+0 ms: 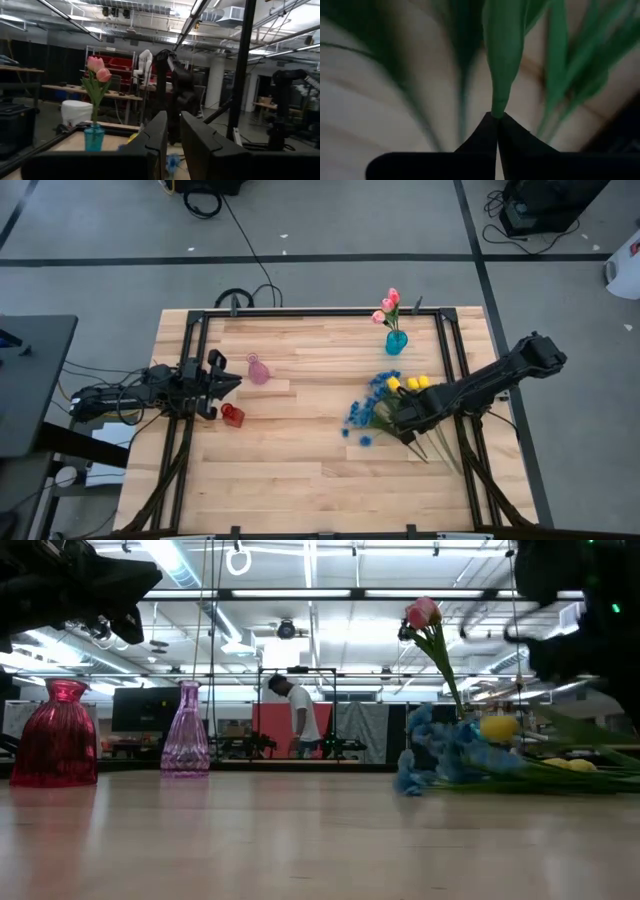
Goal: Sort flowers into vase by color
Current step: Put the left yellow flower into the pink vase
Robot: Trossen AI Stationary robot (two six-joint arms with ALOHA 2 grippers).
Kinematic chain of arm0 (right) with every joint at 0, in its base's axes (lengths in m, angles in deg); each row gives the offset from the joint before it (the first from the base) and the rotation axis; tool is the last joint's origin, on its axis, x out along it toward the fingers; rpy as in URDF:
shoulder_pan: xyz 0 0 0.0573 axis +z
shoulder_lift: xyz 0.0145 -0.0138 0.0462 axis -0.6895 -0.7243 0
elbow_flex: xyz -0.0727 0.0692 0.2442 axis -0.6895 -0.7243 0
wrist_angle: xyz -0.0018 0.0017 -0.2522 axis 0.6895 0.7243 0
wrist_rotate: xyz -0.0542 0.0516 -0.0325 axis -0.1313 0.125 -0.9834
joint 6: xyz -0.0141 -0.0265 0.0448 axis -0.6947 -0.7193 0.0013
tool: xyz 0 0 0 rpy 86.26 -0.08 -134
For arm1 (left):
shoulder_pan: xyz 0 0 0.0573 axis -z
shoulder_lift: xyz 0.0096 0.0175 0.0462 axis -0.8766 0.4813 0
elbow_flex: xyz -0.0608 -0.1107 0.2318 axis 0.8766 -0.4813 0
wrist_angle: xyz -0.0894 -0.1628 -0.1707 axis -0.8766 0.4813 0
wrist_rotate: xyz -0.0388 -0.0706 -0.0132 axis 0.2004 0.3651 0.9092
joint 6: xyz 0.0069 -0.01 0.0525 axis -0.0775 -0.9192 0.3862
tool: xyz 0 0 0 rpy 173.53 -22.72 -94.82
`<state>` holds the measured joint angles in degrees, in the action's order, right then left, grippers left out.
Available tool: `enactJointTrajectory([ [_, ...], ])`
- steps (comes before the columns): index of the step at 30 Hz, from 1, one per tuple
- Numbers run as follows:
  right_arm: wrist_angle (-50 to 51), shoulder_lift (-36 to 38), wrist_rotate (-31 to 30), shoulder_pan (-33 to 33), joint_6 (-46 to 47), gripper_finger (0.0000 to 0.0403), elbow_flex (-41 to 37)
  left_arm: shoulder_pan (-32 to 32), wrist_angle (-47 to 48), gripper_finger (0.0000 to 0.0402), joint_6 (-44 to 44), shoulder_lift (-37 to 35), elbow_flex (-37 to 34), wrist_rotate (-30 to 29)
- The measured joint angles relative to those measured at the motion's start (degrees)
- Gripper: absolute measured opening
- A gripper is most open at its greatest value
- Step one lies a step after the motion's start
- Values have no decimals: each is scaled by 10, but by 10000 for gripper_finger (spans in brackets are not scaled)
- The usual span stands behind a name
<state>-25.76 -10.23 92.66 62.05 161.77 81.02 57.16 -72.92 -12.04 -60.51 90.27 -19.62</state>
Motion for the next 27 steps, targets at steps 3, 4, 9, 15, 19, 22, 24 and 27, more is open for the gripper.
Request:
enactJointTrajectory([
  [3,2,14,-55,0,-26,7,47,0,1,56,6,0,0,-12],
  [4,2,16,-72,0,-36,8,63,0,1,56,6,0,0,-12],
  [9,-85,9,-134,-5,-127,8,111,0,1,56,6,0,0,-12],
  [15,-390,-49,-182,-49,-322,8,112,0,-3,56,8,0,0,-14],
  [19,-563,-113,-176,-99,-451,8,123,0,-2,56,8,0,0,-15],
  [22,-664,-161,-175,-138,-551,8,156,0,-2,56,8,0,0,-24],
  [24,-738,-195,-165,-164,-610,9,185,0,-2,56,9,0,0,-31],
  [27,-814,-250,-122,-199,-672,9,244,0,0,56,10,0,0,-40],
])
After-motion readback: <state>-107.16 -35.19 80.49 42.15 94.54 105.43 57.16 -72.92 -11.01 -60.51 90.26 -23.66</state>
